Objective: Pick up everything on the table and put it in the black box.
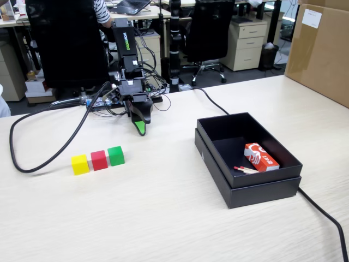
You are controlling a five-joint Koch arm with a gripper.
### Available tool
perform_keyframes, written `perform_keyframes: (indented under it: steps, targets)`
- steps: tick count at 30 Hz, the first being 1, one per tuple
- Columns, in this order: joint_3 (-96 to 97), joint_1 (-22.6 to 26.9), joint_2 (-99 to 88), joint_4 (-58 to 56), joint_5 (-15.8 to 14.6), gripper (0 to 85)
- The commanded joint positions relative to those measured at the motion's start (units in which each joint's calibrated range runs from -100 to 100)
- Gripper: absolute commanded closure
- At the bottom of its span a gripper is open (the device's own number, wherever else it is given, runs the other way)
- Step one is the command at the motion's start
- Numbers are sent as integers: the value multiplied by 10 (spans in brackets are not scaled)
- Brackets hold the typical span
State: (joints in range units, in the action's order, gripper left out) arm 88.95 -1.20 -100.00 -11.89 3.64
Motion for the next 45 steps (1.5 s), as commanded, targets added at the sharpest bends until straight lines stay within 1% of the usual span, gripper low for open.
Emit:
perform_keyframes:
  steps: [1,25,29,35,45]
  targets:
    - [32,0,0,-18,6,358]
    - [32,0,0,-18,6,354]
    - [27,-3,0,-19,11,372]
    - [5,-6,0,-65,12,379]
    - [-156,-18,11,-238,11,379]
